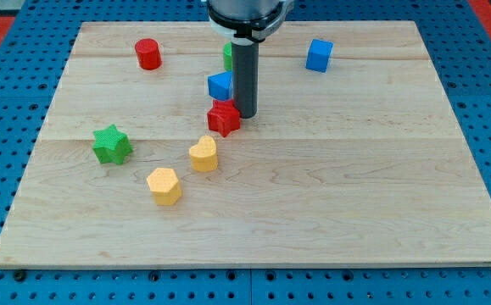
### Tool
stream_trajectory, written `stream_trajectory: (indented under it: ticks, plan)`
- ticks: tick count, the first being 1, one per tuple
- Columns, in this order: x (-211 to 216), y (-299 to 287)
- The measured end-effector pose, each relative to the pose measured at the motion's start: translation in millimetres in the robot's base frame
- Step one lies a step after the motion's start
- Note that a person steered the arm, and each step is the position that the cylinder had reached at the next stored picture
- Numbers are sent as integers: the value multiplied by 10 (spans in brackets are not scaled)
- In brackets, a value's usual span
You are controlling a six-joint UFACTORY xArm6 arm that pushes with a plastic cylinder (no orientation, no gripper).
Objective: Slightly move the green circle to the left side
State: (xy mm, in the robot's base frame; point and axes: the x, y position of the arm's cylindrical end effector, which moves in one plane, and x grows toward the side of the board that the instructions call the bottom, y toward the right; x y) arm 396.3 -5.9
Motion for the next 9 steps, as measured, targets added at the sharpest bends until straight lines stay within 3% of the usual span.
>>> stream_trajectory:
  ticks: [1,2,3,5,8,9]
  plan:
    - [-28,-226]
    - [-192,-21]
    - [-278,850]
    - [-1357,746]
    - [-1242,528]
    - [-1242,74]
